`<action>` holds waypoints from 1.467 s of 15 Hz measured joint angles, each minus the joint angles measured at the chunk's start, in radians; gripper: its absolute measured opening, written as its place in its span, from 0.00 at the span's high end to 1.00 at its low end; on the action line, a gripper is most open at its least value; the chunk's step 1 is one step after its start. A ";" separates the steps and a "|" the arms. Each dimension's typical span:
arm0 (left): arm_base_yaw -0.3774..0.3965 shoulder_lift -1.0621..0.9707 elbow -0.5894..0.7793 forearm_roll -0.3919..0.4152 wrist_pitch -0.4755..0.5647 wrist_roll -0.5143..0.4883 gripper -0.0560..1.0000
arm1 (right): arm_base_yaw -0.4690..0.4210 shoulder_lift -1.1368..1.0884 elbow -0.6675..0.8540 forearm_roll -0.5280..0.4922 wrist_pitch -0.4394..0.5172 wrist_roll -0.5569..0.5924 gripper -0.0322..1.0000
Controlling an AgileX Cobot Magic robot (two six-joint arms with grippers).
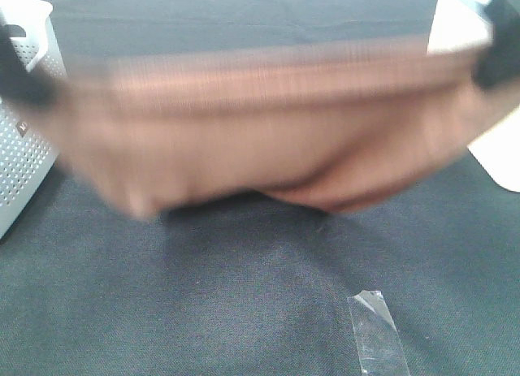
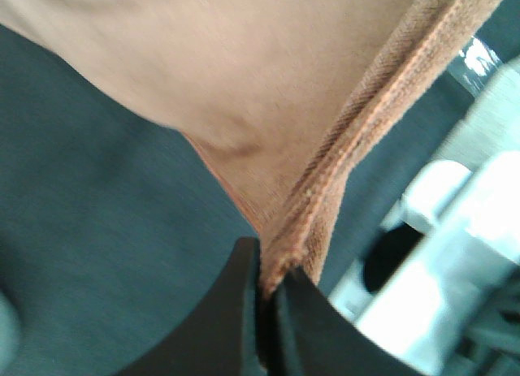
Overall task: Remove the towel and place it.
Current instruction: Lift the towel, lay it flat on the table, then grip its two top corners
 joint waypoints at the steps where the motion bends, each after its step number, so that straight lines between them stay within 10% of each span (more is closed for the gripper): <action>1: 0.000 0.000 0.052 -0.024 -0.002 0.000 0.95 | 0.000 -0.001 0.045 0.006 0.000 0.009 0.97; 22: 0.009 -0.061 0.587 -0.256 0.009 -0.075 0.95 | -0.010 -0.123 0.577 0.293 0.003 0.025 0.97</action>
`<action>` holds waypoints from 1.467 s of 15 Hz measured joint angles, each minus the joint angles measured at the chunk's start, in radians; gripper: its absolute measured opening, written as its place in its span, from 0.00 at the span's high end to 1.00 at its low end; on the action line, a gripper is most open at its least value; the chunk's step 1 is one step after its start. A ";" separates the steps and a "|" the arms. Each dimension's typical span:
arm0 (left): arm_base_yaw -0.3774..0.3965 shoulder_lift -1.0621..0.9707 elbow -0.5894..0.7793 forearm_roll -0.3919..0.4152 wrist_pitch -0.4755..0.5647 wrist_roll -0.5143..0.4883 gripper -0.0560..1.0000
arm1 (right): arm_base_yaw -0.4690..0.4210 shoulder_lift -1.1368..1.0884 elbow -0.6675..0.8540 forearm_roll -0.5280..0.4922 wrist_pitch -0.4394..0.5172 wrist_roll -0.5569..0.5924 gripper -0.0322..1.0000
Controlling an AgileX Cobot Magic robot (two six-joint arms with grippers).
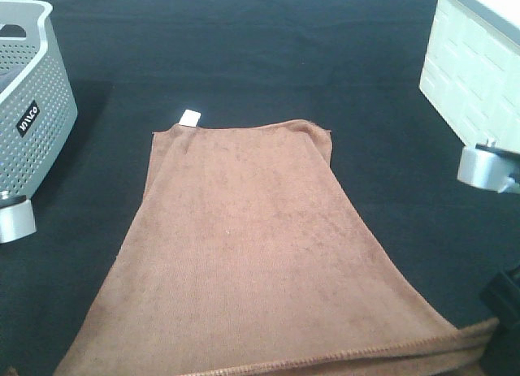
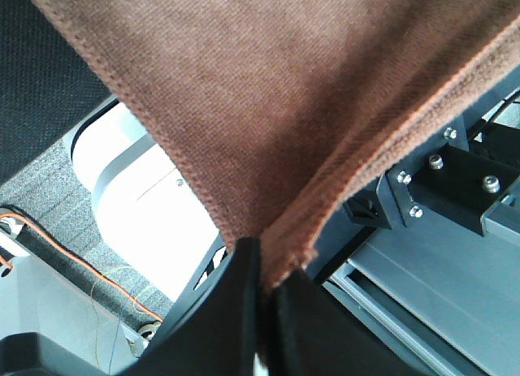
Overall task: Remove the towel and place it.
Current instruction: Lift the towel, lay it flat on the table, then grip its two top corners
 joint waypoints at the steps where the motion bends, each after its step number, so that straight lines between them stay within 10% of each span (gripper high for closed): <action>1: 0.000 0.002 0.000 -0.001 0.000 -0.003 0.95 | 0.000 0.000 0.017 0.001 0.000 0.000 0.97; 6: -0.003 0.152 0.000 -0.024 0.001 0.017 0.95 | 0.000 0.062 0.069 -0.001 -0.004 0.000 0.97; 12: -0.213 0.294 -0.045 0.039 -0.001 -0.013 0.95 | -0.002 0.299 0.072 -0.010 -0.057 -0.058 0.97; 22: -0.345 0.526 -0.228 0.102 0.021 -0.056 0.95 | -0.012 0.371 0.077 -0.026 -0.125 -0.132 0.97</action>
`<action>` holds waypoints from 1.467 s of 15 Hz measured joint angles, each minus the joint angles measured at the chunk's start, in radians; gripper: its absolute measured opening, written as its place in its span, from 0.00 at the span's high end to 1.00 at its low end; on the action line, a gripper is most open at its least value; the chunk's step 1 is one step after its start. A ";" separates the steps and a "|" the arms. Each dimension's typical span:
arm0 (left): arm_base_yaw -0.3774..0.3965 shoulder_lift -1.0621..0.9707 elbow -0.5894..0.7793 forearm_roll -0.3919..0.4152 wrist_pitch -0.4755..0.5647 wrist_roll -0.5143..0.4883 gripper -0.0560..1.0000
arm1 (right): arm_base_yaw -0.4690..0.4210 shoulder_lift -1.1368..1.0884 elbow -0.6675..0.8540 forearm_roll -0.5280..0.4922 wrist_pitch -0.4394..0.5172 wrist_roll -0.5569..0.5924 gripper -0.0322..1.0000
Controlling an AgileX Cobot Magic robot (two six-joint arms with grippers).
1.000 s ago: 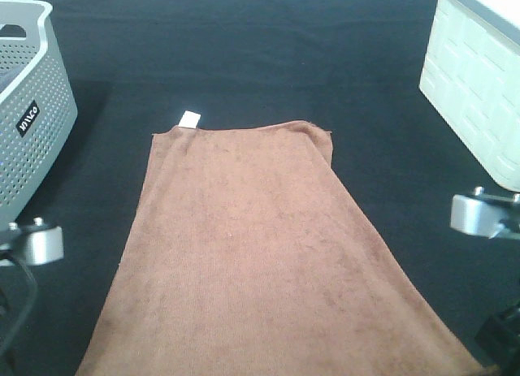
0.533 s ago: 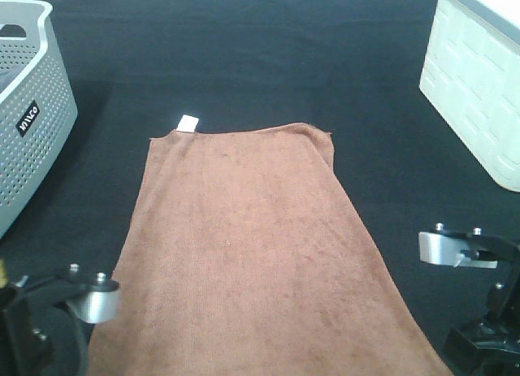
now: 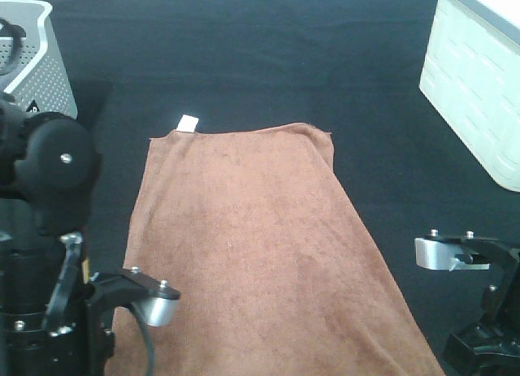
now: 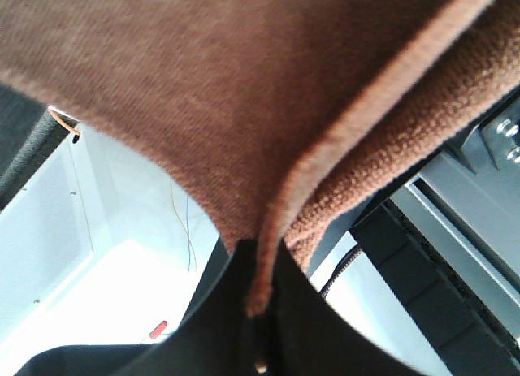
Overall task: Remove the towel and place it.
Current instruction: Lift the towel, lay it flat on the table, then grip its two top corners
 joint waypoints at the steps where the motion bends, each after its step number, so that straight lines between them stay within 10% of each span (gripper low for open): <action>1: -0.013 0.006 -0.006 -0.005 -0.002 -0.008 0.95 | 0.000 0.000 0.000 0.002 -0.012 0.000 0.97; 8: -0.019 0.008 -0.011 -0.060 -0.067 -0.060 0.89 | 0.000 0.002 0.000 0.067 -0.055 -0.007 0.85; 15: -0.019 0.008 -0.011 -0.169 -0.118 -0.079 0.19 | 0.000 0.002 0.000 0.089 -0.058 0.002 0.23; 22: -0.014 -0.016 -0.123 -0.103 -0.107 -0.067 0.15 | 0.000 -0.038 -0.207 -0.079 -0.088 0.062 0.20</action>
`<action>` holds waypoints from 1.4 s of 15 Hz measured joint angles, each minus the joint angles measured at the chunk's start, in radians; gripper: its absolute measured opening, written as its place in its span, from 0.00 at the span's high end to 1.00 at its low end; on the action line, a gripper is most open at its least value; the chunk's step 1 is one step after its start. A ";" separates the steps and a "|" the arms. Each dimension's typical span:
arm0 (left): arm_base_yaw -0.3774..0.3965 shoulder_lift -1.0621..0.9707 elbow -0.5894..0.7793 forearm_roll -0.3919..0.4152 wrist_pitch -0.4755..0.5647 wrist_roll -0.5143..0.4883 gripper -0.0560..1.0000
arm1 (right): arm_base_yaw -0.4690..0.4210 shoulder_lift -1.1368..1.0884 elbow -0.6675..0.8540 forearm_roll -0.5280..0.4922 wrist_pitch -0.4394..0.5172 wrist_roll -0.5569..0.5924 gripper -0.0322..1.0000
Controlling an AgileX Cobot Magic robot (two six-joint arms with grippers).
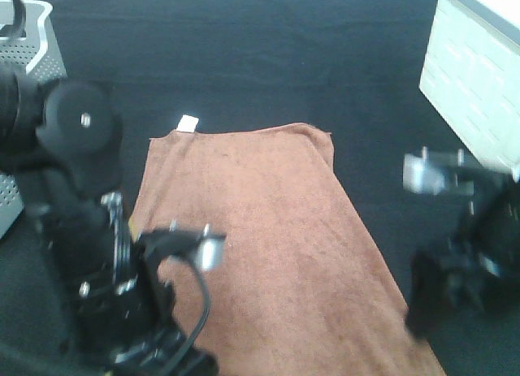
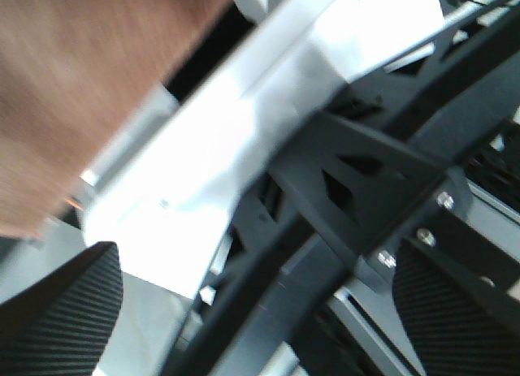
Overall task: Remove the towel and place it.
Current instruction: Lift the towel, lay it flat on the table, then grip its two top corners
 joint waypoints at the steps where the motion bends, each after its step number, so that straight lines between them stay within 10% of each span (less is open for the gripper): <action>1: 0.020 -0.001 -0.048 0.056 0.001 -0.019 0.15 | 0.000 0.009 -0.075 -0.059 -0.012 0.029 0.20; 11: 0.433 0.232 -0.489 0.199 -0.190 -0.091 0.15 | -0.221 0.385 -0.642 0.075 0.046 -0.068 0.18; 21: 0.608 0.496 -0.747 0.136 -0.169 -0.049 0.15 | -0.221 0.692 -0.939 0.177 0.019 -0.219 0.18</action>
